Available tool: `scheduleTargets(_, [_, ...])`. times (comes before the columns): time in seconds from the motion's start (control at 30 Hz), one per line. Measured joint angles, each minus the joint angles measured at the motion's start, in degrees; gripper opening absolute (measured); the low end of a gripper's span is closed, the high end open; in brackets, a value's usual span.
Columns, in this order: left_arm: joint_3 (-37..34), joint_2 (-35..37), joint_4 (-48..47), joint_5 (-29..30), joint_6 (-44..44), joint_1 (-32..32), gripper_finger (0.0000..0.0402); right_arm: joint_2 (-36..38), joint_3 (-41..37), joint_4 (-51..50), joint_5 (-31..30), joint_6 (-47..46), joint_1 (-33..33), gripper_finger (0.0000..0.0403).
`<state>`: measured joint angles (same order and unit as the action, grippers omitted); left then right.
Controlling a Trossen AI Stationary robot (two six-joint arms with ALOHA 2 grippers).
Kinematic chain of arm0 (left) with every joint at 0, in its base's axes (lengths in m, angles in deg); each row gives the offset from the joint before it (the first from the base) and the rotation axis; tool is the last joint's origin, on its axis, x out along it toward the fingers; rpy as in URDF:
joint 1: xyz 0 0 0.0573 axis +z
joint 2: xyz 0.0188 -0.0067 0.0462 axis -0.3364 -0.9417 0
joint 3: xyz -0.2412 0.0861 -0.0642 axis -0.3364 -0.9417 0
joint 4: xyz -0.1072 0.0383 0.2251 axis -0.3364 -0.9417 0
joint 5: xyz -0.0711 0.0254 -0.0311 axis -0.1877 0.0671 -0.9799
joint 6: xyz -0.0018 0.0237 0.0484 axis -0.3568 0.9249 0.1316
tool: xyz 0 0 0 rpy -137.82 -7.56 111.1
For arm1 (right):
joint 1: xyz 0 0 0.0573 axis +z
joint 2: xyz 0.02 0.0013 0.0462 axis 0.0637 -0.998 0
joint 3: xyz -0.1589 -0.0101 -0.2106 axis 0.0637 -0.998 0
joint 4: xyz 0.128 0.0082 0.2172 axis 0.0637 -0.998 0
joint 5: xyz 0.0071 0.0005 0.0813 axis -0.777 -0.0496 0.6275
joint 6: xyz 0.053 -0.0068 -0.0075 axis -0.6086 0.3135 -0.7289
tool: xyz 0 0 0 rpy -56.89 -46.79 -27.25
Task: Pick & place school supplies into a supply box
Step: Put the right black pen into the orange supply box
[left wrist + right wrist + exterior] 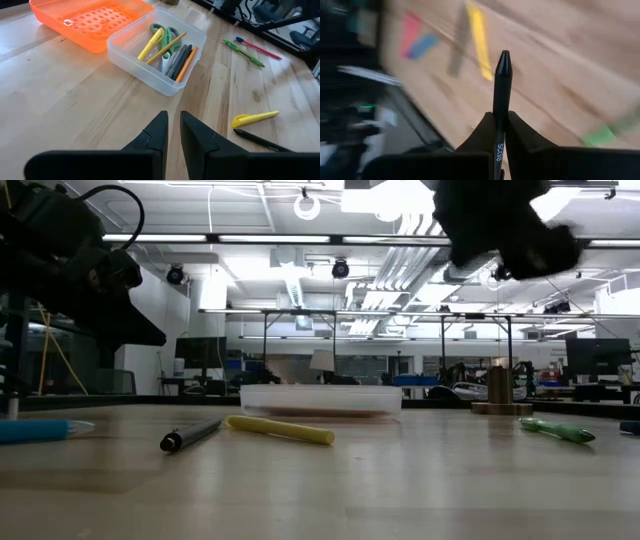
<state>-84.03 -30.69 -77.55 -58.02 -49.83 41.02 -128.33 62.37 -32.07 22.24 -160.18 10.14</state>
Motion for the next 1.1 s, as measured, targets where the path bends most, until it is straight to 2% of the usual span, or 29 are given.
scheduleTargets(0.13, [0.0, 0.0, 0.0, -0.1, 0.0, 0.0, 0.0079, 4.5, 0.0, 6.9, -4.4, 7.2, -1.4, 0.0003])
scheduleTargets(0.23, [0.0, 0.0, 0.0, -0.2, 0.0, 0.0, 0.0079, 6.6, 0.0, 11.4, -5.2, 13.2, -2.0, 0.0003])
scheduleTargets(0.7, [0.0, 0.0, 0.0, -0.1, 0.0, 0.0, 0.0079, 7.7, 0.0, 32.3, -1.6, 40.3, -2.2, 0.0004])
scheduleTargets(1.1, [0.0, 0.0, 0.0, -0.1, 0.0, 0.0, 0.0079, 7.7, 0.0, 41.1, -1.2, 54.9, -2.1, 0.0002])
